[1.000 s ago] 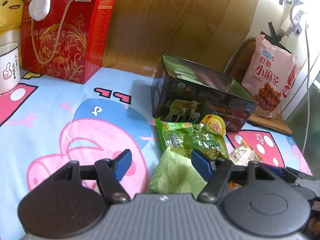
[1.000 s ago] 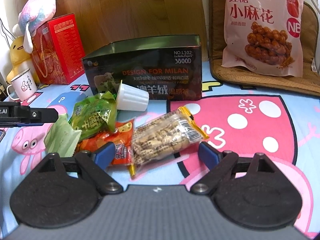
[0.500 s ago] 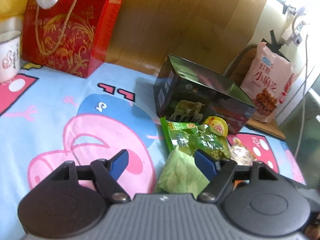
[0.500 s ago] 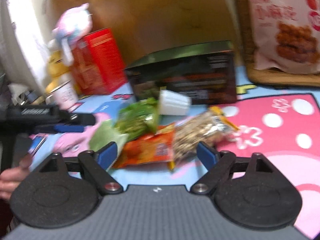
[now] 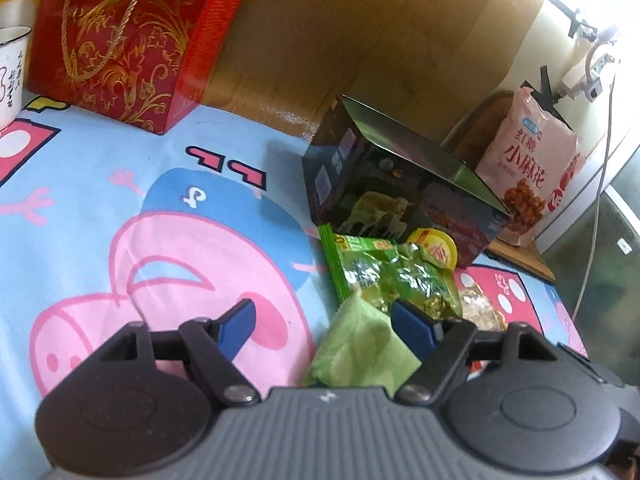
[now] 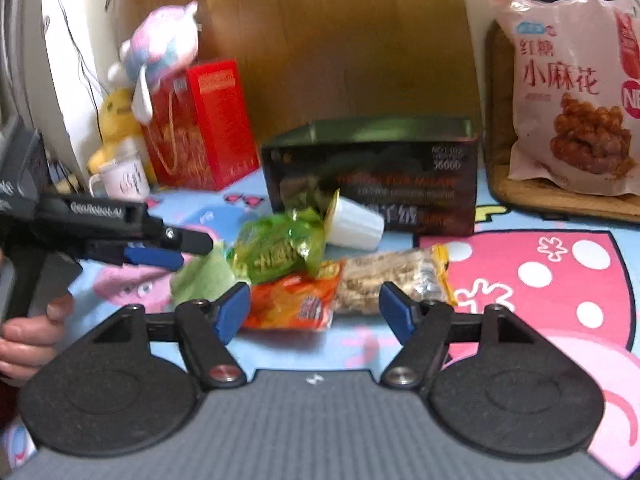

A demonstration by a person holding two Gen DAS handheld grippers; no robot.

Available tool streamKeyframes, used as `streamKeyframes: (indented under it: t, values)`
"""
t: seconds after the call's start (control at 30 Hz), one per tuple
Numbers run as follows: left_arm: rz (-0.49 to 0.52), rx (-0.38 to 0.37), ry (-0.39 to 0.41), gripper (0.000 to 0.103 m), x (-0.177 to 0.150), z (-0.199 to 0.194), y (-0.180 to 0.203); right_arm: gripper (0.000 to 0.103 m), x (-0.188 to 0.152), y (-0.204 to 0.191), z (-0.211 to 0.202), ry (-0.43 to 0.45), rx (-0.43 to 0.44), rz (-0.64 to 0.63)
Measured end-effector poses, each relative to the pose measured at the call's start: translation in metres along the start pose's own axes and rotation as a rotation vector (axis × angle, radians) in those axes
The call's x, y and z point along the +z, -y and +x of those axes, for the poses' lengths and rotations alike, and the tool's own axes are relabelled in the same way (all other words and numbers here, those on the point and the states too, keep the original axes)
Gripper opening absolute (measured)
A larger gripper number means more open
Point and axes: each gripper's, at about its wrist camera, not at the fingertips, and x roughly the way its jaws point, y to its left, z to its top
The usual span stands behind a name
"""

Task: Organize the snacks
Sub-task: 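Close the left gripper on the green pastry packet beside the tin, then lift the green pastry packet into the metal tin and open the left gripper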

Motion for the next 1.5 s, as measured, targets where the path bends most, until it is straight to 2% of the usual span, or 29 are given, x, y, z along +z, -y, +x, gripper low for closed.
streamKeyframes:
  t: [0.1, 0.2, 0.3, 0.33, 0.37, 0.4, 0.47, 0.5, 0.6, 0.73, 0.87, 1.03, 1.13, 1.2, 1.23, 1.3, 1.4, 1.5]
  values:
    - [-0.002, -0.012, -0.003, 0.076, 0.0, 0.002, -0.002, 0.072, 0.002, -0.004, 0.005, -0.033, 0.098, 0.007]
    - [0.014, -0.044, -0.021, 0.074, -0.003, 0.003, 0.003, 0.069, 0.0, -0.02, 0.021, -0.087, 0.131, -0.04]
    - [0.033, -0.067, -0.042, 0.066, -0.01, 0.003, 0.009, 0.066, -0.002, -0.036, 0.031, -0.1, 0.149, -0.101]
    - [0.038, -0.076, -0.048, 0.062, -0.014, 0.002, 0.012, 0.059, -0.002, -0.041, 0.034, -0.106, 0.159, -0.123]
    - [0.041, -0.084, -0.055, 0.062, -0.017, 0.001, 0.015, 0.037, -0.003, -0.045, 0.04, -0.138, 0.19, -0.128]
    - [0.047, -0.076, -0.05, 0.063, -0.02, 0.0, 0.018, 0.034, -0.005, -0.048, 0.045, -0.167, 0.215, -0.116]
    - [0.052, -0.056, -0.043, 0.061, -0.025, -0.004, 0.021, 0.033, -0.008, -0.053, 0.045, -0.149, 0.201, -0.146]
    - [0.046, -0.056, -0.046, 0.06, -0.026, -0.006, 0.021, 0.026, -0.007, -0.053, 0.044, -0.152, 0.206, -0.15]
    - [0.026, -0.076, -0.054, 0.056, -0.017, -0.007, 0.024, 0.025, 0.001, -0.041, 0.039, -0.136, 0.222, -0.094]
    - [0.081, -0.112, -0.011, 0.056, 0.015, -0.004, 0.051, 0.023, 0.032, -0.023, 0.028, -0.037, 0.192, -0.061]
    - [0.2, -0.128, 0.073, 0.056, 0.055, 0.013, 0.095, 0.023, 0.07, 0.002, 0.027, 0.06, 0.117, -0.049]
    - [0.26, -0.12, 0.073, 0.057, 0.094, 0.065, 0.134, 0.023, 0.101, 0.043, 0.049, 0.103, -0.002, -0.004]
    - [0.277, -0.072, 0.059, 0.062, 0.1, 0.097, 0.144, 0.027, 0.105, 0.061, 0.064, 0.098, -0.091, 0.004]
    - [0.276, -0.047, 0.054, 0.063, 0.099, 0.104, 0.142, 0.039, 0.103, 0.071, 0.068, 0.087, -0.156, 0.01]
    - [0.269, -0.052, 0.056, 0.063, 0.098, 0.103, 0.139, 0.038, 0.101, 0.076, 0.067, 0.1, -0.163, 0.028]
    - [0.261, -0.072, 0.072, 0.065, 0.094, 0.092, 0.132, 0.039, 0.093, 0.086, 0.054, 0.157, -0.133, 0.078]
    - [0.235, -0.082, 0.109, 0.067, 0.086, 0.069, 0.116, 0.045, 0.081, 0.091, 0.036, 0.206, -0.164, 0.156]
    - [0.205, -0.082, 0.152, 0.068, 0.07, 0.045, 0.095, 0.045, 0.065, 0.093, 0.03, 0.176, -0.069, 0.245]
